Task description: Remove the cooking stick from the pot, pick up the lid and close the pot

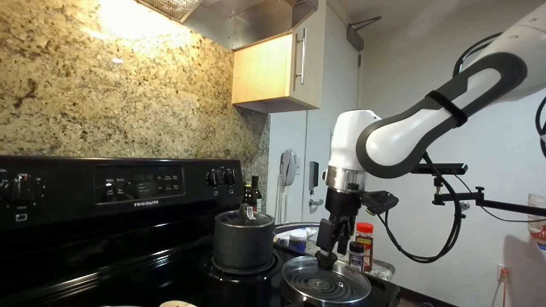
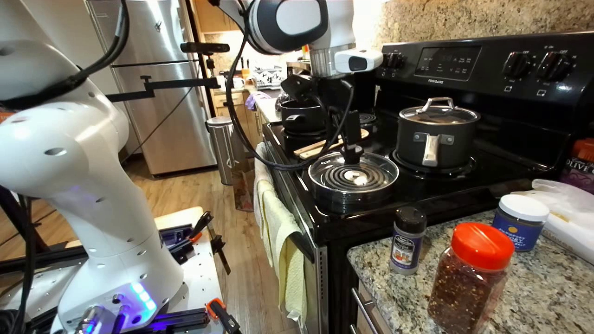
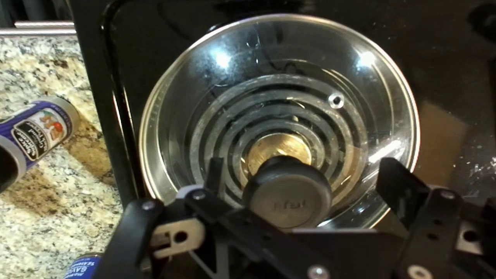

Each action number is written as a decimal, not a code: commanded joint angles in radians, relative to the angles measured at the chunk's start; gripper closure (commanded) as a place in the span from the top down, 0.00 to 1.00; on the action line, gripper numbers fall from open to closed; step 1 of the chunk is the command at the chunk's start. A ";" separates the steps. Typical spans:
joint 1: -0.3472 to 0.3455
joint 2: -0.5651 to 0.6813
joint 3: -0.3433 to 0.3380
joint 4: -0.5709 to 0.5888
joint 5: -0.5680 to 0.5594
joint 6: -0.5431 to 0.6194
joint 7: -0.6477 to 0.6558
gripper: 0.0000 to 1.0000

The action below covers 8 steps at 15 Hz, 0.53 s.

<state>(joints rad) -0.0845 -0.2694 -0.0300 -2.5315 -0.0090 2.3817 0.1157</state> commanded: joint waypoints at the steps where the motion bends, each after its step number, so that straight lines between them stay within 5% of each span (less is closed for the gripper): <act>1: 0.002 0.060 -0.003 0.034 -0.022 0.030 -0.021 1.00; 2: 0.002 0.069 -0.004 0.039 -0.024 0.037 -0.021 1.00; 4: 0.003 0.084 -0.005 0.046 -0.024 0.050 -0.024 0.74; 8: 0.002 0.103 -0.008 0.059 -0.024 0.060 -0.023 0.47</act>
<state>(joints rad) -0.0845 -0.1908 -0.0309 -2.4883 -0.0138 2.4183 0.1136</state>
